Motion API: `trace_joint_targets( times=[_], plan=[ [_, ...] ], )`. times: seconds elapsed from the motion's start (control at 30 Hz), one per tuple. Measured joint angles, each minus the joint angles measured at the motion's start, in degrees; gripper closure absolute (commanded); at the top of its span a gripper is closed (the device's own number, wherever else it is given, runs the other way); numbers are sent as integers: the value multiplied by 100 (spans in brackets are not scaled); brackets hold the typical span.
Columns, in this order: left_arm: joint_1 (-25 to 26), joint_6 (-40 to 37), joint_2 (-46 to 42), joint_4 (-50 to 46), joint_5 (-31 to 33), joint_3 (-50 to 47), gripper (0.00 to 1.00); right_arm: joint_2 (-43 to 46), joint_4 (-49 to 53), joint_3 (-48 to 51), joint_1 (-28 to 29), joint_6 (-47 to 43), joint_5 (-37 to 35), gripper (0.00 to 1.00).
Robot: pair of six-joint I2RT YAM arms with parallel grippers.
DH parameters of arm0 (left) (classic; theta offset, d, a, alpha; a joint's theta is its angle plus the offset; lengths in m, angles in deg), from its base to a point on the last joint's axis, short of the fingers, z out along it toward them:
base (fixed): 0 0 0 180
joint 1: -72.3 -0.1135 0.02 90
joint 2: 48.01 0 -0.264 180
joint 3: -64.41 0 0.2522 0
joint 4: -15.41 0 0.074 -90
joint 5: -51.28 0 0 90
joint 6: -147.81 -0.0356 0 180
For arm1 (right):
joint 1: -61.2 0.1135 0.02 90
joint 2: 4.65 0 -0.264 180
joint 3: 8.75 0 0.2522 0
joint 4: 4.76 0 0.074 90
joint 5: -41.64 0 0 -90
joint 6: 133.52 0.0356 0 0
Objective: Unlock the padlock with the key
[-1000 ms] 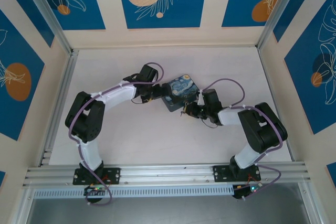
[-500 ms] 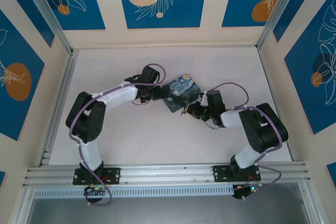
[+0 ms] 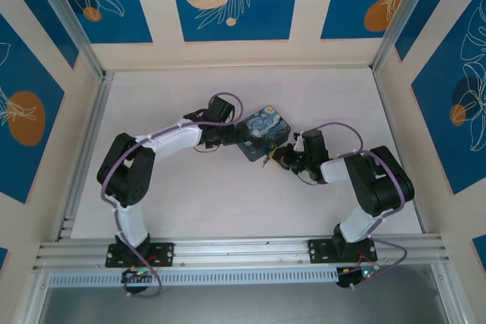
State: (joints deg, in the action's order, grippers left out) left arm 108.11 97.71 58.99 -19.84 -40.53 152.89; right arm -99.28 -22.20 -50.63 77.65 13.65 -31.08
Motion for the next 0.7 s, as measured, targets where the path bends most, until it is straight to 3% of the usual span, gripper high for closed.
trace_joint_targets(
  times=[0.7],
  plan=[
    [11, 0, 87, 258, -15, 0, 3, -411, -426, -299, -568, 151, 245, 100]
  ],
)
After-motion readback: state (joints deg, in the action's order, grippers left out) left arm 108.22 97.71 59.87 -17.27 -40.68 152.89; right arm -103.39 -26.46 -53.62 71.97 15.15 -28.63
